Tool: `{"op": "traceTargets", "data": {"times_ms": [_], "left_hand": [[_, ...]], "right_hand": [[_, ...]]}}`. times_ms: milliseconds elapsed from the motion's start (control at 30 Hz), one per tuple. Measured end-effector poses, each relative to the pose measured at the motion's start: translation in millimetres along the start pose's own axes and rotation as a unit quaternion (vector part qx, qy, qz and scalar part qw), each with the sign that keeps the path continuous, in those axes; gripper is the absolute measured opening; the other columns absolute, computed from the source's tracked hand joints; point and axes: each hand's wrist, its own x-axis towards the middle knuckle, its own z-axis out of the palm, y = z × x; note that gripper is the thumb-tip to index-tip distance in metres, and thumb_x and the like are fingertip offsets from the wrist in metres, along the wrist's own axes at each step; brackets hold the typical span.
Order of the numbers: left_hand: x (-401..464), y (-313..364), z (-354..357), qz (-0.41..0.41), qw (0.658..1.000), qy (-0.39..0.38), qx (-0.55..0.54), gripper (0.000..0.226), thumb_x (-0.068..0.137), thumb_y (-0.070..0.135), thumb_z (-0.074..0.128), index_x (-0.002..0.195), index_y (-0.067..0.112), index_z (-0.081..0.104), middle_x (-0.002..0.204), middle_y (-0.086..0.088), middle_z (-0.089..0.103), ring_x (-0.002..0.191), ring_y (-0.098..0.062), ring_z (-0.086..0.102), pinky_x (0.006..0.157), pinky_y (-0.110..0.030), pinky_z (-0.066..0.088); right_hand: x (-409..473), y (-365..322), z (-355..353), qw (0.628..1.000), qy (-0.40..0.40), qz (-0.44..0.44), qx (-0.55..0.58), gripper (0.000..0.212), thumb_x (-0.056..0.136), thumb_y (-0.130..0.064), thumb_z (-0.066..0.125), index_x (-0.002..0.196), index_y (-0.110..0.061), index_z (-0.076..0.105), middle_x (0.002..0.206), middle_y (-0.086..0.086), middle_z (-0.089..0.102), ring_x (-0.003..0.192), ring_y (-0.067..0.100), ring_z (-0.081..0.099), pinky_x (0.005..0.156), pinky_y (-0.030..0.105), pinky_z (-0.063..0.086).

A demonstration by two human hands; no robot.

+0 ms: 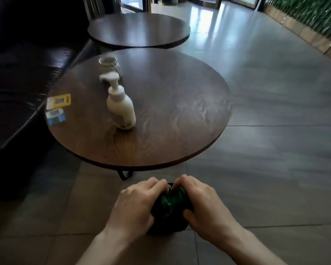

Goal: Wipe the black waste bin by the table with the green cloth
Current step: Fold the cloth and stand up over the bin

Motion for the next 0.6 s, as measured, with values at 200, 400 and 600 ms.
{"op": "traceTargets", "data": {"times_ms": [200, 400, 600], "left_hand": [[-7, 57, -140, 0.0, 0.999, -0.032, 0.038, 0.057, 0.058, 0.011, 0.075, 0.103, 0.039, 0.055, 0.094, 0.018, 0.066, 0.078, -0.012, 0.066, 0.066, -0.027, 0.053], [-13, 97, -246, 0.036, 0.997, -0.014, 0.07, 0.049, 0.067, 0.01, 0.068, 0.11, 0.033, 0.062, 0.096, 0.014, 0.068, 0.081, -0.015, 0.068, 0.073, -0.031, 0.057], [-17, 105, -285, 0.034, 0.998, 0.012, 0.051, 0.043, 0.087, 0.013, 0.049, 0.124, 0.037, 0.05, 0.111, 0.012, 0.062, 0.102, -0.016, 0.061, 0.089, -0.03, 0.045]], "right_hand": [[-19, -112, -110, 0.994, -0.051, 0.019, -0.097, 0.051, 0.075, -0.002, 0.057, 0.123, -0.018, 0.056, 0.12, 0.002, 0.057, 0.113, 0.026, 0.055, 0.09, 0.038, 0.046], [-38, -203, -180, 0.983, -0.029, 0.009, -0.183, 0.038, 0.092, -0.013, 0.049, 0.129, -0.02, 0.049, 0.123, 0.0, 0.051, 0.114, 0.024, 0.052, 0.083, 0.041, 0.049], [-36, -246, -203, 0.968, 0.021, 0.004, -0.249, 0.035, 0.095, -0.015, 0.047, 0.13, -0.022, 0.049, 0.124, -0.001, 0.054, 0.115, 0.024, 0.055, 0.083, 0.039, 0.047]]}}
